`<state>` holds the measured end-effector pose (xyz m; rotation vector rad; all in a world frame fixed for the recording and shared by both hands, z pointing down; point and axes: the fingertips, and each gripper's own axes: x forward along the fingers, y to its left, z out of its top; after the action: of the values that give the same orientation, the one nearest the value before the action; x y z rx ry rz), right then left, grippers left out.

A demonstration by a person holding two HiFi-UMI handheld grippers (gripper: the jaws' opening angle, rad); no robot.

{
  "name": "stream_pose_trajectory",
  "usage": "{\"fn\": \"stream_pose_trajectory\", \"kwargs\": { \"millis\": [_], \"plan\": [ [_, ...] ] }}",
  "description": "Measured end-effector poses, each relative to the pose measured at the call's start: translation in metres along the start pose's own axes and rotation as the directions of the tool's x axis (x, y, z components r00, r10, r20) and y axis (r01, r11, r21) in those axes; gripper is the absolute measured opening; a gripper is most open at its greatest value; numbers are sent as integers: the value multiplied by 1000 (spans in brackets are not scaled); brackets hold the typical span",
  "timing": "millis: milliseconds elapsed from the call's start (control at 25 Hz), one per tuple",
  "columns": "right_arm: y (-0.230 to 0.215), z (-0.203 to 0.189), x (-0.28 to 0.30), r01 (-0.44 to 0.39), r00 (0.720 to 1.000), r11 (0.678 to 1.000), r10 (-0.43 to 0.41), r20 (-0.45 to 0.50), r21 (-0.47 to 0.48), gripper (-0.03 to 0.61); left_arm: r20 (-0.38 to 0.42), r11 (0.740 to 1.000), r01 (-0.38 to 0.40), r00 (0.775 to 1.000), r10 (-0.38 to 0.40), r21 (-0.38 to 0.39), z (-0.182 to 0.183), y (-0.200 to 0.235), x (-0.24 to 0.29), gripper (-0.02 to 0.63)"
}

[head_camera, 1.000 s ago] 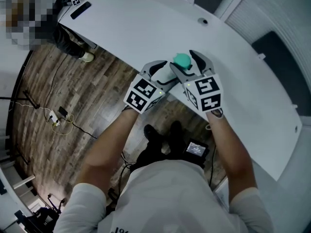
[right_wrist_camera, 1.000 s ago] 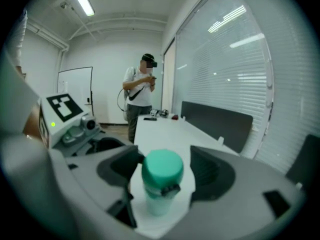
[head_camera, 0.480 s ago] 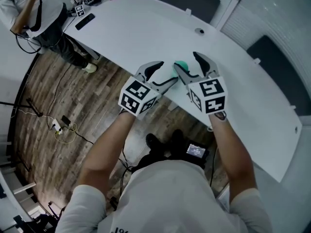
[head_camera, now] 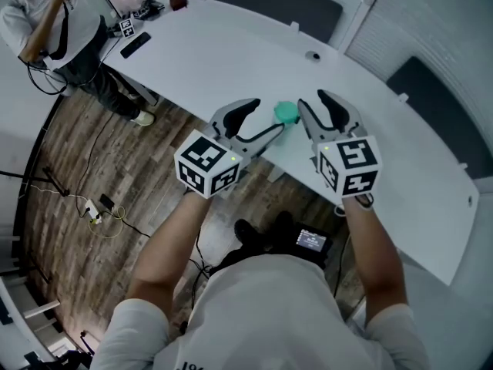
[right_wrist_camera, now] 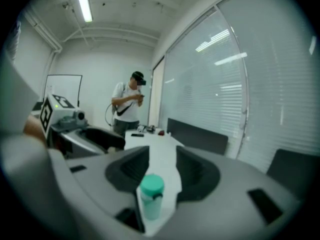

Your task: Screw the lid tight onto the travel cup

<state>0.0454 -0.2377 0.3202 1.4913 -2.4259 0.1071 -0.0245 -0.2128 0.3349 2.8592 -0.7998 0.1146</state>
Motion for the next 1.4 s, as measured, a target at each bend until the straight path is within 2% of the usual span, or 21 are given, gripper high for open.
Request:
{"fn": "stream_pose_trajectory", "kwargs": {
  "millis": [120, 200, 400, 680, 840, 1400],
  "plan": [
    [1, 4, -13, 19, 1000, 999, -20, 15, 45, 115, 38, 1000, 19, 999, -19, 2, 13, -10, -12, 265],
    [2, 6, -20, 30, 999, 997, -32, 28, 67, 87, 64, 1000, 27, 998, -27, 3, 20, -15, -21, 238],
    [10, 8, -37, 60, 997, 991, -66, 45, 117, 56, 126, 999, 35, 992, -32, -22, 31, -21, -47, 156],
    [22, 2, -63, 89, 996, 985, -93, 19, 149, 38, 153, 996, 17, 988, -3, -91, 26, -32, -81, 72],
    [27, -3, -75, 71, 997, 989, -75, 27, 128, 37, 148, 990, -2, 989, 23, -138, 13, -38, -91, 51],
    [13, -24, -116, -27, 1000, 996, 28, -2, 85, 29, 135, 977, -86, 984, 114, -196, 0, -103, -92, 38]
  ]
}}
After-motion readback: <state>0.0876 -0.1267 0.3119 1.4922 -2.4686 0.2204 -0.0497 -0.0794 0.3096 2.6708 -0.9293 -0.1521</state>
